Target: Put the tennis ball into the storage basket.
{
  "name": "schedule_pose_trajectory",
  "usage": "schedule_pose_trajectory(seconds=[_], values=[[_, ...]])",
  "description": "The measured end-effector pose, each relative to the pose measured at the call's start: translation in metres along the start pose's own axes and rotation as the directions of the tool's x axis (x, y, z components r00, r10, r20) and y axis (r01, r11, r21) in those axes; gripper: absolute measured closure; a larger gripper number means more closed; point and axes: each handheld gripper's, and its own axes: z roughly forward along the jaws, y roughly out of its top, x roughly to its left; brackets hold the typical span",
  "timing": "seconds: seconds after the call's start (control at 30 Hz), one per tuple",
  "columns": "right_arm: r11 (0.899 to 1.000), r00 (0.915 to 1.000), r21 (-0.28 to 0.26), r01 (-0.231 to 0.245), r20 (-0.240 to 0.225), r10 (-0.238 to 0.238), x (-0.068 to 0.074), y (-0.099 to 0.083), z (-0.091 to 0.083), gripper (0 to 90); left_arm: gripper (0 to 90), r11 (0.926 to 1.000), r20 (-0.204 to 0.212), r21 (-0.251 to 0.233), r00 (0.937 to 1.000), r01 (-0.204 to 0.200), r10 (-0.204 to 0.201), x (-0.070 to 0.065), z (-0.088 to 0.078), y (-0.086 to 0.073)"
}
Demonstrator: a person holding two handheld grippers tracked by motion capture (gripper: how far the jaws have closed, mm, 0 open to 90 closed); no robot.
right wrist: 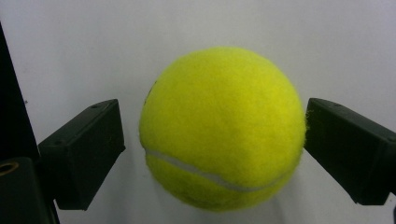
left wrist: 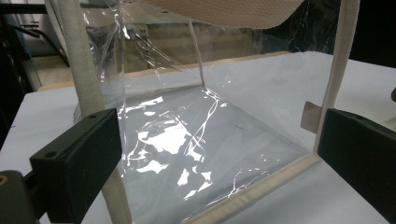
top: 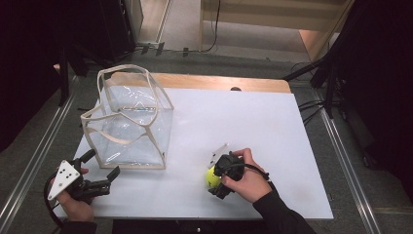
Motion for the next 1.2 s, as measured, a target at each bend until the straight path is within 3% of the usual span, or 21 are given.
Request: schedule_pose_trajectory(seconds=[0.1, 0.23, 0.73, 1.0, 1.2], values=[[1.000, 0.9999, 0.005, 0.014, 0.000, -0.014, -0.0009, 0.0011, 0.0007, 4.4, 0.0, 1.0000, 0.000, -0.003, 1.0000, 0.001, -0.001, -0.0001, 0.0005, -0.0001], [1.000, 0.9999, 0.018, -0.011, 0.000, 0.011, -0.0003, 0.0017, 0.0020, 5.6, 0.0, 1.0000, 0.000, -0.001, 1.0000, 0.001, -0.001, 0.0000, 0.0002, 0.0000], [0.999, 0.9998, 0.040, -0.018, 0.007, 0.018, -0.0023, 0.0017, 0.0057, 13.0, 0.0, 1.0000, 0.004, -0.005, 1.0000, 0.002, -0.002, 0.0000, 0.0005, -0.0001], [0.999, 0.9998, 0.045, -0.018, -0.004, 0.018, -0.0028, 0.0022, 0.0056, 22.4, 0.0, 1.0000, 0.005, -0.007, 1.0000, 0.001, -0.001, 0.0001, 0.0004, -0.0002], [0.999, 1.0000, 0.051, 0.002, -0.001, -0.001, -0.0041, 0.0035, 0.0040, 22.8, 0.0, 1.0000, 0.005, -0.006, 1.0000, 0.002, -0.002, 0.0002, 0.0003, -0.0001]])
